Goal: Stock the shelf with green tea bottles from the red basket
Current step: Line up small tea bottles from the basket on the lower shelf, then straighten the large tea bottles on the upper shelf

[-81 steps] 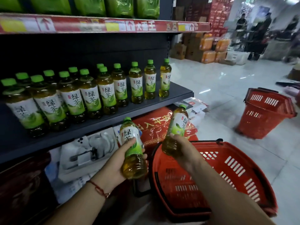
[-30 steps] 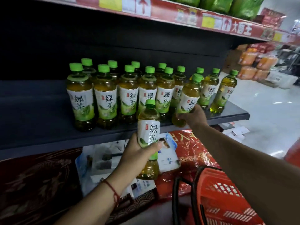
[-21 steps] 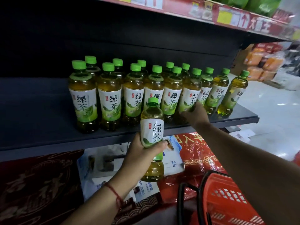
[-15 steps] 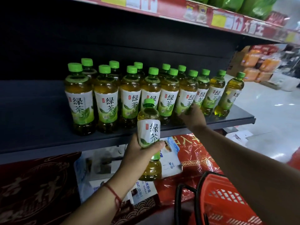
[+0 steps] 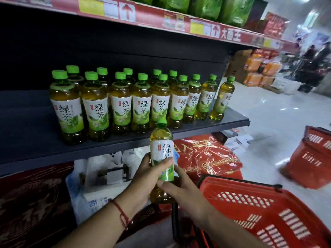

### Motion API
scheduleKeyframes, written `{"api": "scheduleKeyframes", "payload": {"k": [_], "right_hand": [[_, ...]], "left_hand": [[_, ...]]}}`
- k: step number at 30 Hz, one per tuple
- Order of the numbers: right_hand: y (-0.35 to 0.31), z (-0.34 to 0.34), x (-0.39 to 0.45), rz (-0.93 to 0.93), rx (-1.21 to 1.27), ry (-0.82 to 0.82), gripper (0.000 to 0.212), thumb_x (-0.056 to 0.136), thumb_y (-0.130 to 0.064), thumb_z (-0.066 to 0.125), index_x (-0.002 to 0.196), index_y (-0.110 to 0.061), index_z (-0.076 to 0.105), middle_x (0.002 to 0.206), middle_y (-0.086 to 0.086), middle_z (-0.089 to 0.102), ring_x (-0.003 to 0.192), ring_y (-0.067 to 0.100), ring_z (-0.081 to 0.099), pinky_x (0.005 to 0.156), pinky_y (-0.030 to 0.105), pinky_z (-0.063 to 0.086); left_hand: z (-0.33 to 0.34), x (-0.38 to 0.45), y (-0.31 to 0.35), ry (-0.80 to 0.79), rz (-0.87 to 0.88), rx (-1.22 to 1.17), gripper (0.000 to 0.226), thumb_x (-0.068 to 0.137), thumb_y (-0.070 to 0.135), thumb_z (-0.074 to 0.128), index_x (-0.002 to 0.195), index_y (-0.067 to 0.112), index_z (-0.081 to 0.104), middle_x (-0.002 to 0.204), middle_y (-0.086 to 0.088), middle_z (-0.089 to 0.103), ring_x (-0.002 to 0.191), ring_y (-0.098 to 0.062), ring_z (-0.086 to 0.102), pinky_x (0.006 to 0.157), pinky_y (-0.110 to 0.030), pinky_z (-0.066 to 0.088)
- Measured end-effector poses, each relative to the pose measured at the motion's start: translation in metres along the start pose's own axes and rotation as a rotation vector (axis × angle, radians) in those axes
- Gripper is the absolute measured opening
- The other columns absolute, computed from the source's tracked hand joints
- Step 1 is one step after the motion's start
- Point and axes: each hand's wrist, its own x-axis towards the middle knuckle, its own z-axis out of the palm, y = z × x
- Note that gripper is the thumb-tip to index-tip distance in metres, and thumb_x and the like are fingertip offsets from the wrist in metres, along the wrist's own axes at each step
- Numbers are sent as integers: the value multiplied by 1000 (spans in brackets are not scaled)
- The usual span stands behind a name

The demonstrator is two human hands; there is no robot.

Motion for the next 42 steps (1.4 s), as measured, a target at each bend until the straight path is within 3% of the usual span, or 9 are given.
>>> {"api": "scheduleKeyframes", "payload": {"k": [9, 13, 17, 21, 24, 26, 34, 39, 42], "right_hand": [[16, -34, -22, -140, -262, 23, 54, 66, -2, 68, 118, -15, 59, 101, -1, 73, 95, 12, 69, 76, 28, 56], [6, -60, -13, -101, -361, 72, 42, 72, 7, 74, 107, -13, 62, 93, -1, 75, 85, 12, 72, 72, 25, 57], [-18, -88, 19, -98, -422, 186, 40, 72, -5, 82, 107, -15, 63, 96, -3, 75, 87, 5, 72, 82, 27, 58], [-46, -115, 76, -133, -357, 357, 44, 72, -2, 80, 109, -12, 60, 103, 1, 72, 95, 16, 69, 86, 34, 56], [-64, -135, 123, -134, -319, 448, 49, 73, -1, 80, 116, -10, 59, 111, 3, 69, 98, 18, 66, 77, 28, 54], [-70, -145, 153, -144, -315, 504, 53, 69, 2, 83, 116, -11, 61, 112, 5, 70, 100, 22, 67, 84, 38, 57], [-66, -164, 219, -155, -502, 567, 48, 80, -3, 75, 125, -9, 60, 119, 9, 67, 108, 24, 63, 86, 39, 56], [-69, -169, 222, -146, -523, 537, 59, 72, -20, 79, 127, -11, 58, 119, 10, 67, 110, 29, 63, 90, 47, 56], [-84, -160, 186, -127, -598, 482, 55, 79, -26, 76, 129, -14, 58, 116, 10, 69, 103, 26, 65, 85, 41, 56]], "left_hand": [[10, -35, -3, -166, 329, 769, 44, 72, 52, 77, 112, 48, 57, 109, 28, 64, 98, 15, 59, 85, -18, 51], [11, -33, 11, -142, 509, 1023, 63, 81, 70, 57, 138, 44, 46, 126, 26, 51, 116, 2, 52, 95, -26, 47], [8, -24, 25, 3, 625, 1307, 69, 94, 64, 43, 154, 35, 27, 155, 12, 32, 140, -11, 32, 110, -30, 28], [2, -9, 32, 80, 636, 1436, 70, 96, 63, 39, 157, 34, 18, 165, 4, 16, 149, -20, 19, 119, -38, 17], [-1, 3, 32, 107, 641, 1489, 70, 96, 62, 40, 157, 35, 17, 166, 0, 12, 150, -23, 16, 121, -41, 11], [-5, 11, 29, 108, 644, 1498, 70, 96, 61, 42, 156, 34, 19, 166, -1, 13, 150, -25, 17, 122, -42, 10], [-22, 44, 15, 114, 604, 1550, 68, 95, 60, 46, 154, 33, 28, 164, -2, 22, 148, -26, 25, 121, -43, 21], [-20, 40, 17, 128, 536, 1620, 65, 89, 62, 37, 143, 29, 51, 147, -5, 50, 129, -28, 53, 104, -43, 45], [-15, 22, 26, 115, 489, 1653, 62, 94, 60, 44, 149, 32, 41, 156, -3, 39, 137, -27, 44, 110, -42, 39]]}}
